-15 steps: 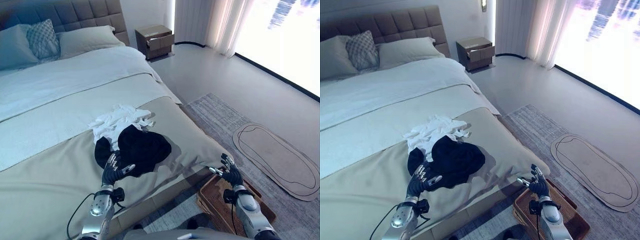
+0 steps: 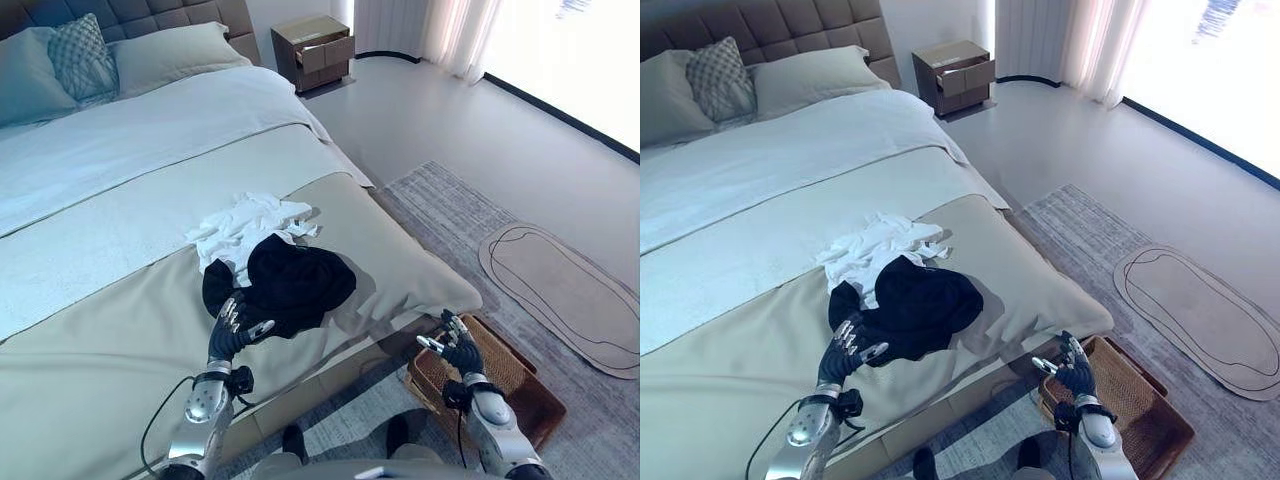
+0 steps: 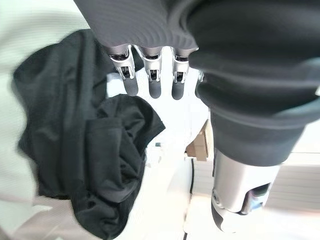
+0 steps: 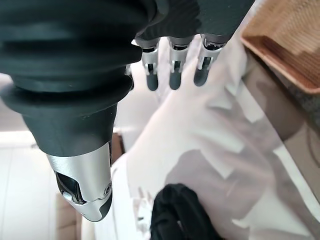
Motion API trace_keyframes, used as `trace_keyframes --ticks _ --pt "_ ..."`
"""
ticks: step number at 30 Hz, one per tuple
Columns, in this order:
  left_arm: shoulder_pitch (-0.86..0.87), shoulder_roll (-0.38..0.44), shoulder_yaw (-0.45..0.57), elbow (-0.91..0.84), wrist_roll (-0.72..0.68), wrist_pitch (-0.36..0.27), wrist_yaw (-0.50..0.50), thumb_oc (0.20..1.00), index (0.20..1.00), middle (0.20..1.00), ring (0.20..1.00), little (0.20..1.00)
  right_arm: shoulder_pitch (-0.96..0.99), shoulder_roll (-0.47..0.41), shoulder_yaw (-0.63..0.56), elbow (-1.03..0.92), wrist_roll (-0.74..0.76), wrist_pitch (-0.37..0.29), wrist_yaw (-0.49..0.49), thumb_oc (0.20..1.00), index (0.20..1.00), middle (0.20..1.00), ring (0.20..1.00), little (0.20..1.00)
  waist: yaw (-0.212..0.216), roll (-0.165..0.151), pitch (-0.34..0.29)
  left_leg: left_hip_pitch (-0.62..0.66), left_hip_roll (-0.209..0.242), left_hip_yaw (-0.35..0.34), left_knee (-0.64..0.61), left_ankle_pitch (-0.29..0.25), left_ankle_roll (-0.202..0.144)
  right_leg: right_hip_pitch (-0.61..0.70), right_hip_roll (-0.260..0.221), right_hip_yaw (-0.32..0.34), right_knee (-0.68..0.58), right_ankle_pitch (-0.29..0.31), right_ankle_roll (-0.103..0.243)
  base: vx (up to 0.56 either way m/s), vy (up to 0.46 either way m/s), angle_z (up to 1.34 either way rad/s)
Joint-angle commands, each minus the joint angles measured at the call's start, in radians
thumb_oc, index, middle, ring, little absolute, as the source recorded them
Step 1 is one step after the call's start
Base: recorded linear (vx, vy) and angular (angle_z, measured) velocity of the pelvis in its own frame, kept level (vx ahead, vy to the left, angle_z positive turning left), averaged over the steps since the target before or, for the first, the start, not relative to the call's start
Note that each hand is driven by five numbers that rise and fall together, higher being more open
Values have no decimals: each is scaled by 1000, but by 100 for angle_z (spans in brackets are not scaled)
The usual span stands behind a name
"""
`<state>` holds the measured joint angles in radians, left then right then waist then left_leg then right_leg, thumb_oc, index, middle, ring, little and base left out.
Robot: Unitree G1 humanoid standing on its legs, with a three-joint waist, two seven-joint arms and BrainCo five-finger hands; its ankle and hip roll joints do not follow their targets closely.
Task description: Pick up clothes into the bucket
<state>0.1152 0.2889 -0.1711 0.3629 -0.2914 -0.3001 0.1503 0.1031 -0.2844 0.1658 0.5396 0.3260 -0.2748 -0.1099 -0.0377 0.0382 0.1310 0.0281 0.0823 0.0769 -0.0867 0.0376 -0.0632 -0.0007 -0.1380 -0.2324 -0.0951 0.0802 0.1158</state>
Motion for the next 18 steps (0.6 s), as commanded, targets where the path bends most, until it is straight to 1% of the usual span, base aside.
trace_keyframes --ticks 1,5,9,11,12,13,14,15,16,17,18 --pt "-39 59 41 -39 93 -57 27 1000 1000 1000 1000 1000 -47 6 6 -70 -2 -26 16 1000 1000 1000 1000 1000 4 -76 -1 -4 -2 -12 49 -42 -6 60 -91 -1 18 -6 60 64 61 -4" --pt "-47 75 35 -45 145 -51 46 1000 1000 1000 1000 1000 -56 3 12 -77 16 -21 33 1000 1000 1000 1000 1000 15 -87 24 -24 -19 -21 86 -60 7 52 -118 -4 52 -14 69 22 60 -1" --pt "-100 99 18 -38 227 -55 100 1000 1000 1000 1000 1000 -103 -20 33 -99 -26 -28 16 1000 1000 1000 1000 1000 23 -104 73 -83 -29 -25 128 -66 11 2 -136 -2 75 -8 75 -87 48 2" --pt "-174 120 -3 -27 283 -53 158 1000 1000 1000 1000 1000 -164 -28 54 -95 -25 -35 -2 1000 1000 1000 1000 1000 27 -116 123 -152 -29 -29 172 -68 12 -60 -138 4 91 6 77 -182 30 0" --pt "-176 119 -4 -25 284 -53 159 1000 1000 1000 1000 1000 -167 -28 54 -94 -25 -35 -2 1000 1000 1000 1000 1000 27 -116 122 -156 -29 -28 176 -69 12 -64 -138 5 93 6 76 -219 44 0" --pt "-235 144 -16 -25 353 -42 203 1000 1000 1000 1000 1000 -199 -34 65 -103 -22 -40 -16 1000 1000 1000 1000 1000 25 -125 159 -203 -26 -30 202 -70 12 -112 -145 10 116 11 76 -116 36 -2" --pt "-238 143 -17 -23 354 -43 204 1000 1000 1000 1000 1000 -202 -34 64 -102 -22 -41 -16 1000 1000 1000 1000 1000 26 -125 158 -209 -26 -29 205 -71 12 -117 -146 11 119 10 76 -208 75 -12" --pt "-312 160 -39 8 416 -33 251 1000 1000 1000 1000 1000 -242 -37 81 -97 -18 -47 -34 1000 1000 1000 1000 1000 21 -130 187 -253 -23 -30 232 -71 13 -163 -151 21 146 12 74 -99 42 -9" --pt "-317 159 -40 12 417 -34 253 1000 1000 1000 1000 1000 -246 -37 80 -95 -18 -47 -34 1000 1000 1000 1000 1000 21 -130 187 -260 -22 -30 236 -73 13 -169 -151 22 149 11 74 -186 79 -6" --pt "-387 180 -55 18 484 -14 291 1000 1000 1000 1000 1000 -284 -40 98 -99 -18 -52 -50 1000 1000 1000 1000 1000 17 -132 216 -311 -20 -30 264 -73 14 -221 -159 30 175 9 72 -95 40 7" --pt "-391 180 -56 20 485 -14 293 1000 1000 1000 1000 1000 -287 -40 97 -98 -18 -52 -51 1000 1000 1000 1000 1000 17 -132 215 -317 -20 -30 268 -74 14 -227 -160 31 179 8 72 -167 70 4"
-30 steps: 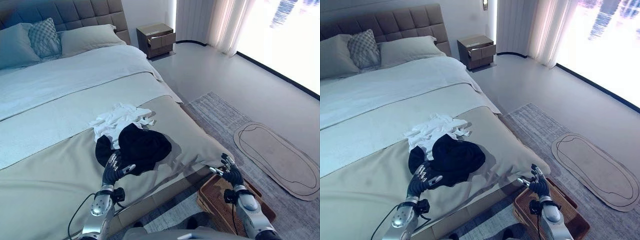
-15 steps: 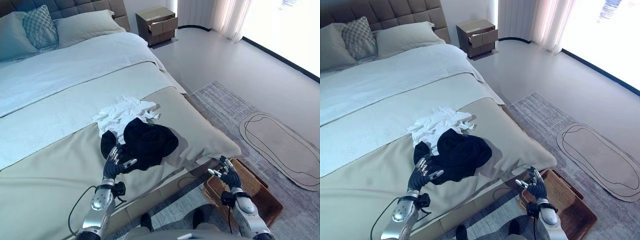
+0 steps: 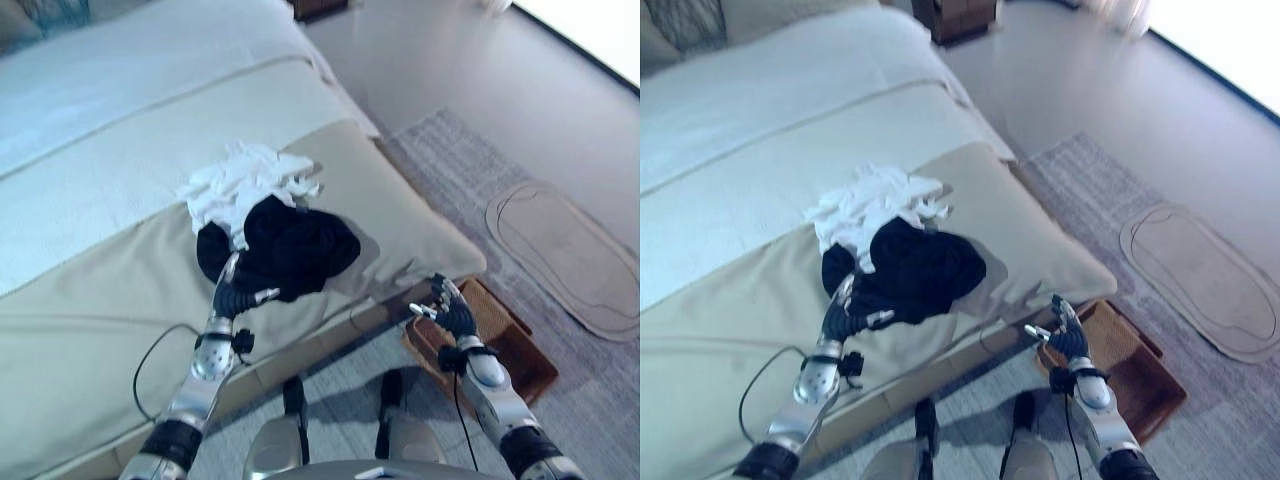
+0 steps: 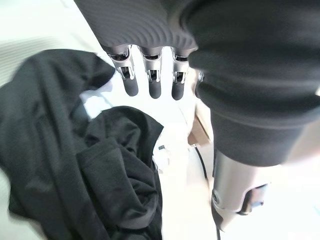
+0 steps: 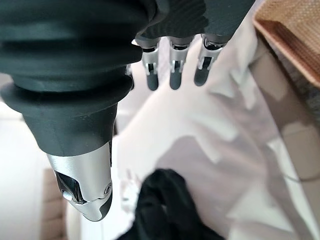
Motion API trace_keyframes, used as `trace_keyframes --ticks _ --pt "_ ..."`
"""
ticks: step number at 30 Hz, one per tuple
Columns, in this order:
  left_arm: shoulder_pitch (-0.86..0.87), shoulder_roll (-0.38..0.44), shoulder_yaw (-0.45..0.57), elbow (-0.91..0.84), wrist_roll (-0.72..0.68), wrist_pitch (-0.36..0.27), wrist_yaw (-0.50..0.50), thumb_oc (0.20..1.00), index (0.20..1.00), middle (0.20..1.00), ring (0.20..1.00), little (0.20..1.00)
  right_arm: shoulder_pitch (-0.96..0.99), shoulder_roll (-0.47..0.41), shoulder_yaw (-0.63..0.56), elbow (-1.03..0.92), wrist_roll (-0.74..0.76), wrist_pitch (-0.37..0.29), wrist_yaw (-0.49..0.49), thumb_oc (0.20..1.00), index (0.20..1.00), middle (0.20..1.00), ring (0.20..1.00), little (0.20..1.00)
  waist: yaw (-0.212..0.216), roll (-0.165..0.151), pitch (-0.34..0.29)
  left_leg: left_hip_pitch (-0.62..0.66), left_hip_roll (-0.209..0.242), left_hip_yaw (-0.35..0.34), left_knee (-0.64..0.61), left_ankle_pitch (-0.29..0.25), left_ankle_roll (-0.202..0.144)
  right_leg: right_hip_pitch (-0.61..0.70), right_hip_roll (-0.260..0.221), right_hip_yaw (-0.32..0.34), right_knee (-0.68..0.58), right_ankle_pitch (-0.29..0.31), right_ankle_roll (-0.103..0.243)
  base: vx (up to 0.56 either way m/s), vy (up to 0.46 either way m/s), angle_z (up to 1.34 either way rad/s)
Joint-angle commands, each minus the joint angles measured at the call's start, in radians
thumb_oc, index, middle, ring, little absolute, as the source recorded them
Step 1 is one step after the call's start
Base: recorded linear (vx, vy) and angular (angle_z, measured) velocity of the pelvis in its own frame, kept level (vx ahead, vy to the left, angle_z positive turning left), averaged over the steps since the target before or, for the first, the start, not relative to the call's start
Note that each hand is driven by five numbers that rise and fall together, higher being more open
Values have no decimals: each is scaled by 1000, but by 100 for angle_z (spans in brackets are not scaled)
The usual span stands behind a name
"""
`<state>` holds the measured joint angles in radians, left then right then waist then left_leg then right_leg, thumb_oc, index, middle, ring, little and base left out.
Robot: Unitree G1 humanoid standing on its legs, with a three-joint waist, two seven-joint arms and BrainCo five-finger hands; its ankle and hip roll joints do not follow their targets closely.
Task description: Pick up clothes into the bucket
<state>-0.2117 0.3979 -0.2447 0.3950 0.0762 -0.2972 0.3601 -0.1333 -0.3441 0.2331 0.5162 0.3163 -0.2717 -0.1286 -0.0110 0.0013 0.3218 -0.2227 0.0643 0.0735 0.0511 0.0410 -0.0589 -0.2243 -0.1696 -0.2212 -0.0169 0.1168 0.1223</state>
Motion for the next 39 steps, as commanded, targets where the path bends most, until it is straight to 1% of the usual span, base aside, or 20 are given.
trace_keyframes --ticks 1,4,5,10,11,12,13,14,15,16,17,19,20,23,24,29,30,31,32,39 --pt "-131 95 0 5 182 4 126 1000 1000 1000 1000 1000 -82 16 43 -82 -6 -60 -45 1000 1000 1000 1000 1000 -18 -99 50 -119 -5 -25 162 -79 11 -50 -134 28 127 -32 64 -80 34 -3" --pt "-216 109 -23 30 230 26 173 1000 1000 1000 1000 1000 -118 10 49 -89 -3 -66 -57 1000 1000 1000 1000 1000 -28 -102 69 -187 -7 -29 205 -85 14 -119 -140 41 166 -36 61 -116 49 1" --pt "-283 128 -38 47 287 55 223 1000 1000 1000 1000 1000 -141 1 50 -104 -5 -73 -67 1000 1000 1000 1000 1000 -40 -100 86 -240 -8 -26 231 -86 14 -170 -142 51 188 -35 61 -67 30 10" --pt "-396 151 -58 94 373 111 294 1000 1000 1000 1000 1000 -173 -12 47 -114 -23 -80 -86 1000 1000 1000 1000 1000 -57 -95 102 -322 -5 -27 257 -92 14 -257 -138 64 208 -33 64 -56 40 2" --pt "-449 168 -63 116 417 148 326 1000 1000 1000 1000 1000 -185 -18 51 -117 -34 -84 -92 1000 1000 1000 1000 1000 -71 -96 112 -356 -4 -25 256 -82 16 -294 -140 71 210 -21 66 -42 46 -5" --pt "-452 168 -64 119 417 148 327 1000 1000 1000 1000 1000 -186 -18 51 -116 -34 -84 -92 1000 1000 1000 1000 1000 -69 -95 111 -359 -2 -25 261 -89 15 -297 -138 72 215 -27 66 -45 51 -9" --pt "-505 190 -74 153 463 183 358 1000 1000 1000 1000 1000 -197 -26 52 -116 -48 -87 -99 1000 1000 1000 1000 1000 -81 -97 115 -387 -1 -20 268 -88 16 -324 -137 74 214 -19 69 -7 25 -10" --pt "-507 190 -76 155 463 183 359 1000 1000 1000 1000 1000 -198 -26 51 -116 -48 -87 -99 1000 1000 1000 1000 1000 -80 -97 114 -389 -1 -20 269 -88 16 -327 -137 74 214 -19 69 -17 53 -5" --pt "-543 206 -89 180 506 216 375 1000 1000 1000 1000 1000 -200 -30 49 -121 -54 -91 -101 1000 1000 1000 1000 1000 -90 -98 117 -408 -1 -17 272 -89 17 -348 -135 78 210 -13 72 0 0 0" --pt "-545 206 -90 181 506 216 376 1000 1000 1000 1000 1000 -200 -29 48 -121 -54 -91 -101 1000 1000 1000 1000 1000 -90 -98 116 -410 -1 -17 273 -89 17 -350 -135 78 211 -13 72 2 44 -4" --pt "-580 224 -102 213 538 243 381 1000 1000 1000 1000 1000 -200 -37 45 -129 -58 -93 -100 1000 1000 1000 1000 1000 -101 -96 118 -432 -2 -18 282 -91 17 -368 -137 81 213 -10 73 3 18 -6" --pt "-581 224 -103 214 538 243 381 1000 1000 1000 1000 1000 -200 -37 45 -129 -58 -93 -100 1000 1000 1000 1000 1000 -101 -96 117 -434 -2 -18 283 -92 17 -370 -137 81 213 -10 74 9 27 -5" --pt "-639 244 -144 290 597 298 392 1000 1000 1000 1000 1000 -205 -39 49 -124 -60 -100 -98 1000 1000 1000 1000 1000 -116 -96 115 -464 -5 -14 303 -97 19 -399 -137 88 219 -7 75 15 37 -3" --pt "-675 249 -181 352 628 331 387 1000 1000 1000 1000 1000 -208 -44 51 -126 -61 -104 -97 1000 1000 1000 1000 1000 -125 -97 111 -483 -5 -15 315 -102 20 -414 -138 93 223 -6 77 13 36 -4" --pt "-711 253 -220 435 654 359 365 1000 1000 1000 1000 1000 -215 -48 54 -126 -59 -107 -96 1000 1000 1000 1000 1000 -136 -97 107 -493 -7 -11 321 -105 20 -428 -139 98 226 -5 79 9 35 -2" --pt "-743 251 -272 507 655 351 295 1000 1000 1000 1000 1000 -227 -50 51 -114 -54 -107 -96 1000 1000 1000 1000 1000 -146 -95 99 -508 -8 -7 332 -109 21 -442 -139 106 225 3 82 6 37 -6" --pt "-747 250 -289 524 664 354 274 636 636 636 636 636 -231 -51 52 -111 -55 -105 -94 1000 1000 1000 1000 1000 -146 -95 98 -507 -9 -6 332 -109 22 -443 -139 106 223 5 82 9 13 -9" --pt "-750 253 -301 527 676 358 246 385 385 385 385 385 -232 -52 50 -111 -57 -104 -93 1000 1000 1000 1000 1000 -146 -94 97 -509 -8 -5 334 -110 22 -442 -140 105 221 6 83 10 12 -7" --pt "-749 251 -310 523 680 351 229 200 200 200 200 200 -232 -53 49 -107 -57 -102 -91 1000 1000 1000 1000 1000 -146 -92 95 -508 -10 -5 332 -110 22 -441 -140 105 219 8 84 0 0 0" --pt "-707 235 -334 567 701 330 182 200 200 200 200 200 -224 -53 47 -104 -57 -105 -71 1000 1000 1000 1000 1000 -144 -90 82 -498 -14 -3 316 -102 17 -427 -137 100 194 14 85 0 0 0"
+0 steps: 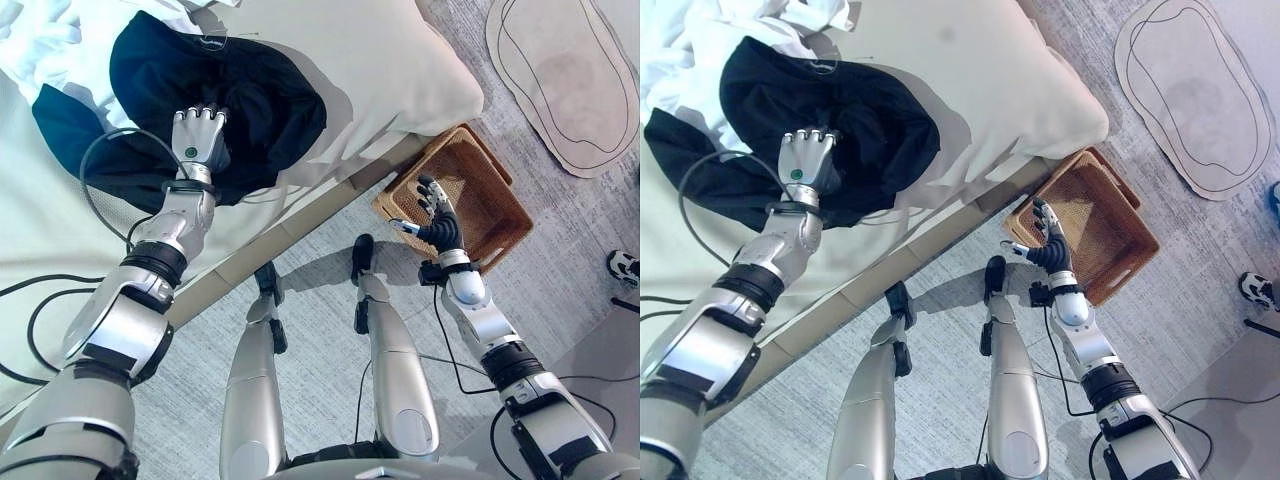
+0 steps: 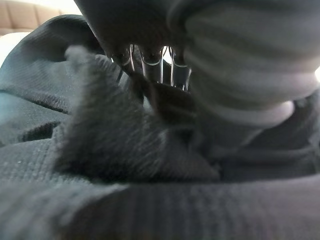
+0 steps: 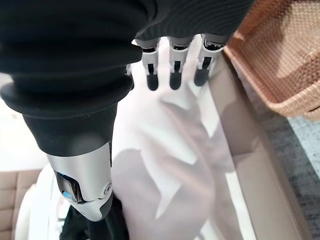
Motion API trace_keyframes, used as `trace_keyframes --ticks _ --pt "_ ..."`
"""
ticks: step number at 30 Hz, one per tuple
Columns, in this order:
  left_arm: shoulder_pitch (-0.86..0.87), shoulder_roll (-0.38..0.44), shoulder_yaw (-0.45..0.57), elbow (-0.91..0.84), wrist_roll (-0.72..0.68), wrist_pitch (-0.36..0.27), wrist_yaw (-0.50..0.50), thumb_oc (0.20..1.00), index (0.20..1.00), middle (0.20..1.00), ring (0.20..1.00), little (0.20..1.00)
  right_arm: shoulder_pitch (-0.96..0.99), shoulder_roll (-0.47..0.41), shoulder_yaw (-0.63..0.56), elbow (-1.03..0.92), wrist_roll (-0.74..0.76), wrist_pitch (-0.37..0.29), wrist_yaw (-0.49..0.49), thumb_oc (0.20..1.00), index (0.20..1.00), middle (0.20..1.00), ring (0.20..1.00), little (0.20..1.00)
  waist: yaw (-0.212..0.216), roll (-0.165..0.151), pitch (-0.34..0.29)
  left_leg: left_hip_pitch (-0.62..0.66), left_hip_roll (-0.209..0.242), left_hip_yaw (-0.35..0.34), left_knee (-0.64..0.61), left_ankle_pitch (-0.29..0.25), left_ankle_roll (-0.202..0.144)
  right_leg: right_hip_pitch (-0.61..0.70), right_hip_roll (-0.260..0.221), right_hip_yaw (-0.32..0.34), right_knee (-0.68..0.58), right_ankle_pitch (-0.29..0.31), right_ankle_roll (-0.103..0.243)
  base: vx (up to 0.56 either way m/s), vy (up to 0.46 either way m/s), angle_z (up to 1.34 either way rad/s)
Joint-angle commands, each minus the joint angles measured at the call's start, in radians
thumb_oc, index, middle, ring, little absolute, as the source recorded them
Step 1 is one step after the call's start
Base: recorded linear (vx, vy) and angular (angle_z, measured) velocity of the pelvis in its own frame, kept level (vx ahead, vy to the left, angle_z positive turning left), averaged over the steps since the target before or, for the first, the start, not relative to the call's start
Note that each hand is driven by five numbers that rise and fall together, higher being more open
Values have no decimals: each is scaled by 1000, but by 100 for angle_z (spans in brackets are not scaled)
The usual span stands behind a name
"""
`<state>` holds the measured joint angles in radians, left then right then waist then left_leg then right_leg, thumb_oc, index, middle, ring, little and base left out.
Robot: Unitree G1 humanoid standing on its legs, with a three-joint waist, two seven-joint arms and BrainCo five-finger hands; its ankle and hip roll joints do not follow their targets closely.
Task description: Pick up clothes into the bucket
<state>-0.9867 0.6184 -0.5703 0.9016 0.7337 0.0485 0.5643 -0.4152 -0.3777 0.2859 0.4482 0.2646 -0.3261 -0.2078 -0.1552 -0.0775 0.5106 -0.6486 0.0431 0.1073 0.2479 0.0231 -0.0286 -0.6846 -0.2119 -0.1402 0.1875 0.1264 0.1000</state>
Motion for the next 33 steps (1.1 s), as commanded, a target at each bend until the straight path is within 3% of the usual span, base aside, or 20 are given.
trace_keyframes --ticks 1,11,16,19,25,33 --pt "76 11 -10 63 45 -20 -22 200 200 200 200 200 59 -18 -5 -36 -6 -52 7 1000 1000 1000 1000 1000 1 -11 -108 -67 6 -37 112 -81 -14 39 -94 18 -14 6 107 0 0 0" --pt "188 6 33 -6 48 -43 -19 200 200 200 200 200 88 -19 -14 -35 -20 -49 9 1000 1000 1000 1000 1000 26 -3 -129 24 6 -47 60 -68 -23 134 -95 -8 -52 9 110 9 -11 0" --pt "336 9 132 -190 36 -78 -17 200 200 200 200 200 115 -13 -41 -34 -37 -35 9 1000 1000 1000 1000 1000 65 4 -156 144 7 -54 -8 -58 -31 256 -95 -40 -98 13 113 58 -51 0" --pt "428 7 209 -344 -5 -130 -33 200 200 200 200 200 128 -10 -59 -37 -48 -24 14 1000 1000 1000 1000 1000 87 8 -177 209 7 -62 -52 -49 -35 321 -96 -62 -125 15 114 74 -45 7" --pt "618 -58 371 -688 -282 -312 -140 200 200 200 200 200 118 -10 -66 -15 -123 11 20 1000 1000 1000 1000 1000 130 14 -227 334 11 -76 -137 -24 -41 455 -85 -104 -195 28 110 76 -60 16" --pt "636 -72 363 -929 -534 -404 -277 200 200 200 200 200 -2 -35 82 33 -291 50 71 1000 1000 1000 1000 1000 172 18 -286 426 28 -86 -175 -17 -52 555 -61 -140 -241 19 100 49 -64 13"
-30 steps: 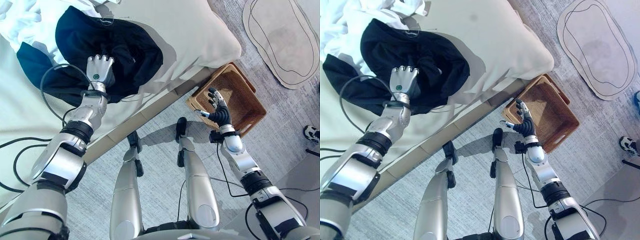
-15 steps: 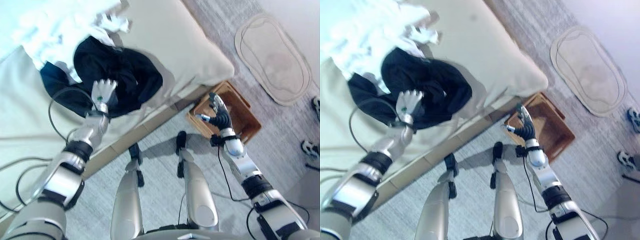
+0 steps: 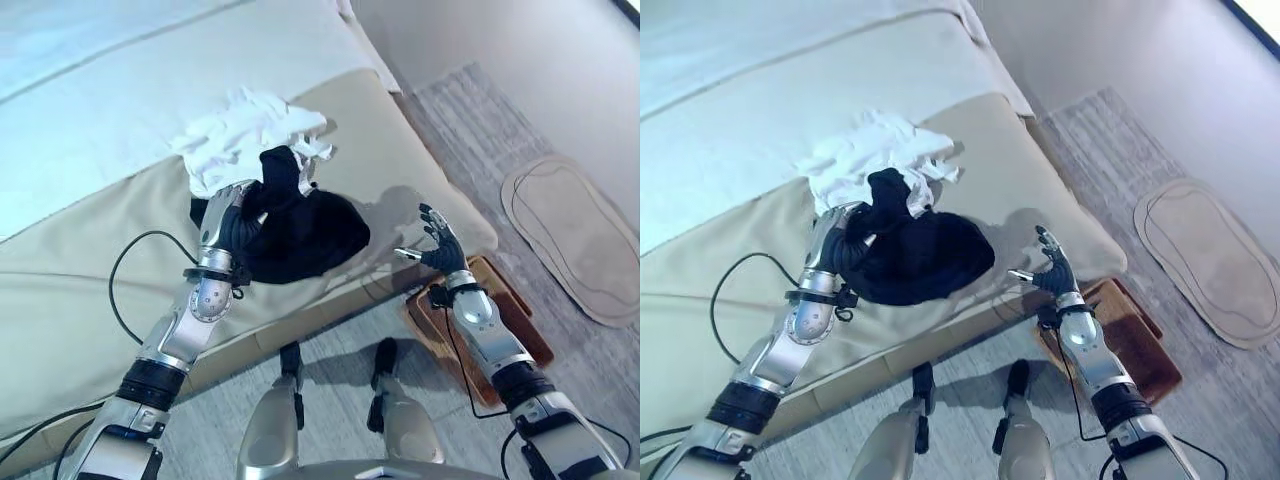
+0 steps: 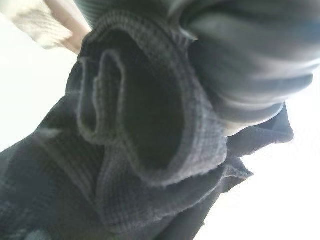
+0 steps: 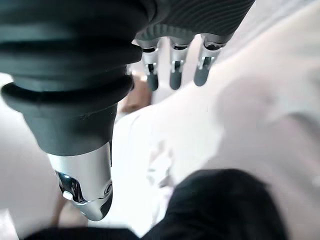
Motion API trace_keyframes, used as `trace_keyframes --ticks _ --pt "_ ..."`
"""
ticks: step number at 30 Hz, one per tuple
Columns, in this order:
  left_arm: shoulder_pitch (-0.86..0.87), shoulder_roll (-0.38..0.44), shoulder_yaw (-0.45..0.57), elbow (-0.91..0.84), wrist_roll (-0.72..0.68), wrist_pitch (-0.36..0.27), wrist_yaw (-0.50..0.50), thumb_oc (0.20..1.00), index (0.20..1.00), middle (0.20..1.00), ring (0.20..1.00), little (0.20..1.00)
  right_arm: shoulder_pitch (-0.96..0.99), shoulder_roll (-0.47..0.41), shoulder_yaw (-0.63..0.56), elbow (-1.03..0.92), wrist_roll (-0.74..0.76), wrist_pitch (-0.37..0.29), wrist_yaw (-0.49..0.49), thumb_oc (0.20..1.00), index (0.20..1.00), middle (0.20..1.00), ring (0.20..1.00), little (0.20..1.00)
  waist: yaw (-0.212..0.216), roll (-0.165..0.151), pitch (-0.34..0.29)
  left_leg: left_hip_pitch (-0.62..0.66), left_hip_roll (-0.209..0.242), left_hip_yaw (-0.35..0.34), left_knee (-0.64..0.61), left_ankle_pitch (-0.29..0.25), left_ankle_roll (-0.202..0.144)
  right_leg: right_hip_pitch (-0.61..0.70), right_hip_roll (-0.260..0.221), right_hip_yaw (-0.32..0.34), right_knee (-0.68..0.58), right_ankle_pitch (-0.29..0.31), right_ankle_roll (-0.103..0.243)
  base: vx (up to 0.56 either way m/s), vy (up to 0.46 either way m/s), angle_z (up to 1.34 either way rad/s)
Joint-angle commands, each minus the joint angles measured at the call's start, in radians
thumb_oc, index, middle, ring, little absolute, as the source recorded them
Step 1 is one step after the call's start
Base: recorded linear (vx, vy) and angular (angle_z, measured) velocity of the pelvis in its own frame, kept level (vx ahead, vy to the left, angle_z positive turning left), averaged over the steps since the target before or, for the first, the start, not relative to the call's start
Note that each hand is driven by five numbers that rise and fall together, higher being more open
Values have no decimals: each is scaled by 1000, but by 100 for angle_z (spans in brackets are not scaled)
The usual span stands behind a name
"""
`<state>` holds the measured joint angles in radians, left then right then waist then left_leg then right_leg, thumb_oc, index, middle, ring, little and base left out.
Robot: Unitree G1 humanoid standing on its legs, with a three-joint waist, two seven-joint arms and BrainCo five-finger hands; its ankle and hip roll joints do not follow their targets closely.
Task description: Pick up clothes into the bucket
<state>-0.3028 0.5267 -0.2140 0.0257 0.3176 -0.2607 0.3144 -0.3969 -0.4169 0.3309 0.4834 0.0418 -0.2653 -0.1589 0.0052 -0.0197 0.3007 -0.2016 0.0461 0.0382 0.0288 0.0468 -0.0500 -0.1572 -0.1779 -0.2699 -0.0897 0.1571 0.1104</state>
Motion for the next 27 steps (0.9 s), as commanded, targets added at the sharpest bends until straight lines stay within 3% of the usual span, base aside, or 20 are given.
trace_keyframes --ticks 1,10,20,27 --pt "-55 20 7 -79 -156 -98 -44 200 200 200 200 200 -35 6 57 0 -82 -5 33 1000 1000 1000 1000 1000 15 -38 -81 -5 27 -16 41 -43 -31 41 -91 -11 32 -15 88 41 -46 -3" --pt "-215 -29 -68 -179 -468 -108 -158 200 200 200 200 200 -100 68 206 0 -144 23 113 1000 1000 1000 1000 1000 25 -22 -153 92 35 -13 -1 -46 -34 127 -71 -24 17 -40 81 49 -31 1" --pt "-428 -77 -145 -171 -484 -72 -160 200 200 200 200 200 -131 171 334 -12 -69 58 234 1000 1000 1000 1000 1000 28 -14 -205 148 37 -11 -37 -40 -38 177 -64 -40 9 -53 81 42 -11 4" --pt "-523 -134 -174 -195 -534 -56 -138 200 200 200 200 200 -153 250 332 96 -24 84 186 1000 1000 1000 1000 1000 37 -4 -223 156 33 -12 -33 -47 -31 185 -66 -44 6 -50 83 5 -1 1"
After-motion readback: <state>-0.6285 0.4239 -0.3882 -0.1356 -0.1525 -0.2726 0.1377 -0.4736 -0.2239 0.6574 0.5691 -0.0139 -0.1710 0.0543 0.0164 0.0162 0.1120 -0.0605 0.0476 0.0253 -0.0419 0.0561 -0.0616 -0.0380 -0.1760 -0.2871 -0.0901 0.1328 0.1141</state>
